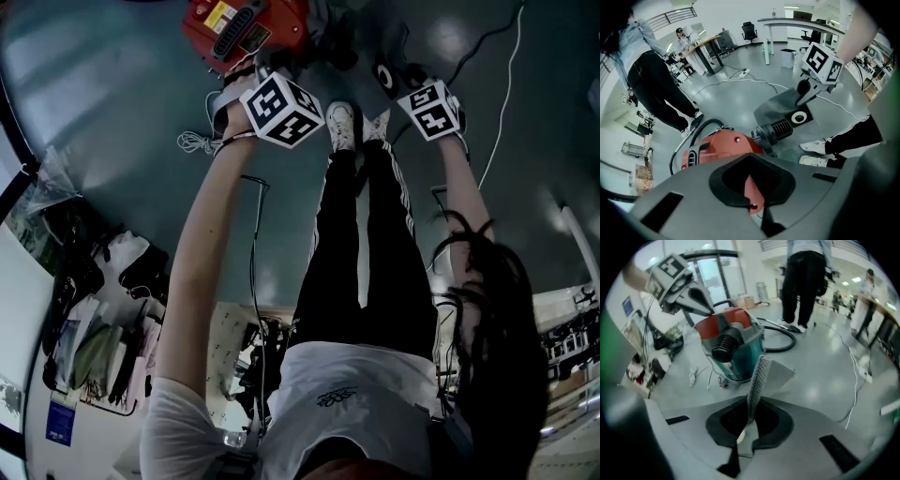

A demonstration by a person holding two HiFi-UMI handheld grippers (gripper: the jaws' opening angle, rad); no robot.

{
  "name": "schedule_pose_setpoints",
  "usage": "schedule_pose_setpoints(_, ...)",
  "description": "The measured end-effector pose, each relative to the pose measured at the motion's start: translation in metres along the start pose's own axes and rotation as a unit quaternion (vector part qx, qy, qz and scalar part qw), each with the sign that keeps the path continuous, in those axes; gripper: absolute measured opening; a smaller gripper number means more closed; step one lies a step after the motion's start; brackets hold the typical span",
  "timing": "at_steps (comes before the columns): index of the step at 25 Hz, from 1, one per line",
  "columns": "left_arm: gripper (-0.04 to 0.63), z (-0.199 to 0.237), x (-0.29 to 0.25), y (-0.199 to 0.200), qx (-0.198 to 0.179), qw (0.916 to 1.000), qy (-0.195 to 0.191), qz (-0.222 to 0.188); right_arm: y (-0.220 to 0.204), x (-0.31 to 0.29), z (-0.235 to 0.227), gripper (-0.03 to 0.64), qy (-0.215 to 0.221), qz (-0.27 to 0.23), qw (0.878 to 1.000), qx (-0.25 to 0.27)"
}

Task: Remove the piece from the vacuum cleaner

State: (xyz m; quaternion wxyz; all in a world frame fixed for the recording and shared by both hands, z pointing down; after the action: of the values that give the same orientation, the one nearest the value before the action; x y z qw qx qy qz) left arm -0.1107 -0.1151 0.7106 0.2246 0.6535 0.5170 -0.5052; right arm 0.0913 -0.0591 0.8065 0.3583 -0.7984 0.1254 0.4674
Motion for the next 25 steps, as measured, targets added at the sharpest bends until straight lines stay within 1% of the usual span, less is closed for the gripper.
schedule_pose_setpoints(1,0.000,0.000,0.001,-0.001,0.001,1.0000,0.002,-0.003,-0.015,0.006,-0.006,0.023,-0.009,0.003,1.000,-0.024)
schedule_pose_setpoints(2,0.000,0.001,0.001,-0.003,0.003,1.0000,0.005,-0.007,-0.024,0.011,-0.012,0.023,-0.017,-0.004,0.999,-0.047)
schedule_pose_setpoints(3,0.000,0.002,0.000,-0.004,0.007,0.9999,0.009,-0.009,-0.027,0.016,-0.016,0.023,-0.024,-0.013,0.998,-0.059)
schedule_pose_setpoints(5,0.000,0.003,-0.001,-0.003,0.014,0.9998,0.013,-0.008,-0.023,0.019,-0.019,0.023,-0.027,-0.024,0.997,-0.061)
schedule_pose_setpoints(11,0.000,0.001,-0.002,-0.003,0.024,0.9997,0.007,-0.002,-0.012,0.017,-0.016,0.023,-0.025,-0.041,0.997,-0.067)
schedule_pose_setpoints(12,0.000,0.002,-0.003,-0.003,0.034,0.9994,0.006,-0.001,-0.010,0.018,-0.016,0.023,-0.027,-0.042,0.996,-0.069)
schedule_pose_setpoints(13,0.000,0.003,-0.004,-0.002,0.053,0.9986,0.003,0.001,-0.009,0.020,-0.016,0.023,-0.031,-0.044,0.996,-0.074)
schedule_pose_setpoints(14,0.000,0.005,-0.006,-0.003,0.085,0.9964,-0.001,0.005,-0.008,0.022,-0.016,0.023,-0.037,-0.045,0.995,-0.081)
schedule_pose_setpoints(15,0.000,0.007,-0.008,-0.003,0.126,0.9919,-0.006,0.010,-0.006,0.026,-0.015,0.023,-0.045,-0.045,0.994,-0.086)
schedule_pose_setpoints(16,0.000,0.009,-0.008,-0.002,0.172,0.9850,-0.007,0.013,-0.003,0.031,-0.014,0.023,-0.055,-0.043,0.993,-0.091)
schedule_pose_setpoints(17,0.001,0.013,-0.005,-0.001,0.215,0.9766,0.001,0.011,0.000,0.037,-0.012,0.023,-0.065,-0.041,0.993,-0.095)
schedule_pose_setpoints(18,0.000,0.018,0.003,0.001,0.250,0.9681,0.019,0.002,0.004,0.044,-0.009,0.023,-0.074,-0.040,0.991,-0.103)
schedule_pose_setpoints(20,0.000,0.026,0.032,0.012,0.299,0.9518,0.062,-0.032,0.012,0.060,-0.001,0.023,-0.084,-0.047,0.987,-0.126)
schedule_pose_setpoints(21,0.000,0.027,0.048,0.020,0.321,0.9428,0.073,-0.051,0.016,0.070,0.002,0.023,-0.087,-0.053,0.986,-0.134)
schedule_pose_setpoints(23,0.000,0.029,0.079,0.038,0.366,0.9235,0.080,-0.084,0.028,0.092,0.007,0.023,-0.093,-0.069,0.983,-0.145)
schedule_pose_setpoints(24,0.000,0.032,0.094,0.047,0.382,0.9151,0.083,-0.098,0.037,0.105,0.010,0.023,-0.095,-0.082,0.980,-0.156)
schedule_pose_setpoints(25,0.000,0.035,0.108,0.054,0.394,0.9087,0.085,-0.109,0.046,0.119,0.014,0.023,-0.098,-0.097,0.976,-0.170)
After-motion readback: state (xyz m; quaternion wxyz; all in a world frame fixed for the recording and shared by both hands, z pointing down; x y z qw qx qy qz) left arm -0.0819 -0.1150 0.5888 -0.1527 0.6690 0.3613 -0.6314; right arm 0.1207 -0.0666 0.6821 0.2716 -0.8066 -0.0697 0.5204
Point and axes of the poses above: the fingertips, and each gripper's own axes: x backward along the fingers, z to its left, y out of its top, the point moved 3 cm from there along x, backward along the fingers, and after that the axes turned 8 degrees about y, right-handed, at the moved point
